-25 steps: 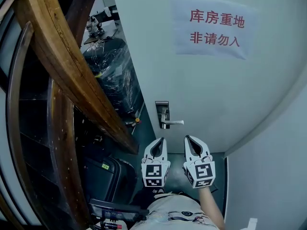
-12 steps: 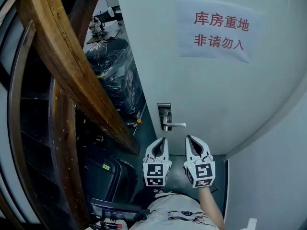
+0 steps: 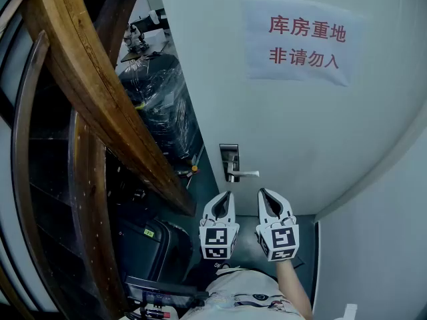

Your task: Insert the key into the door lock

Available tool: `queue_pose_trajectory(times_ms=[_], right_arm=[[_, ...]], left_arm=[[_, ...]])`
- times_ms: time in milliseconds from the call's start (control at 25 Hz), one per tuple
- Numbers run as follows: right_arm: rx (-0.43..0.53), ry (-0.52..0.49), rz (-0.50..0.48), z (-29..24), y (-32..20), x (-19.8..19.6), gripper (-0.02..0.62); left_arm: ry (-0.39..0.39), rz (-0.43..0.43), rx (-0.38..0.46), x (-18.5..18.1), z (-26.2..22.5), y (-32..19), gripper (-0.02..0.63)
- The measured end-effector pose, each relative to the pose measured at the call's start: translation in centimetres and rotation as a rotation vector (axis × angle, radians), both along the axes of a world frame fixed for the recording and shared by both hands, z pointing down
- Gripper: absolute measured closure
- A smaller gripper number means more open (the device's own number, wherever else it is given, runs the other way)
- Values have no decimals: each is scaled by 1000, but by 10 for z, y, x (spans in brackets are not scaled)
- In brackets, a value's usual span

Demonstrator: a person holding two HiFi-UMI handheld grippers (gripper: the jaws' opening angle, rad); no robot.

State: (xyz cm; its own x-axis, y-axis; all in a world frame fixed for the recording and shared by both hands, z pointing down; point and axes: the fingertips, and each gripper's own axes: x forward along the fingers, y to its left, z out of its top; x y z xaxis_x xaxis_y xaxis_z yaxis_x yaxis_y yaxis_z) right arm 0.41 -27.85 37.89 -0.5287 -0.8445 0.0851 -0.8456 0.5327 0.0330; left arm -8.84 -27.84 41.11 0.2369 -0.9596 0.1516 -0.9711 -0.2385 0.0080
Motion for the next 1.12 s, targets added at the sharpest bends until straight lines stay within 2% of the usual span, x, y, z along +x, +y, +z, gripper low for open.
queue_pose_trajectory(times_ms=[1120], right_arm=[[9,34,-7,5,0,-5,591]], left_arm=[[-6,2,-22,-4,8,-2,601]])
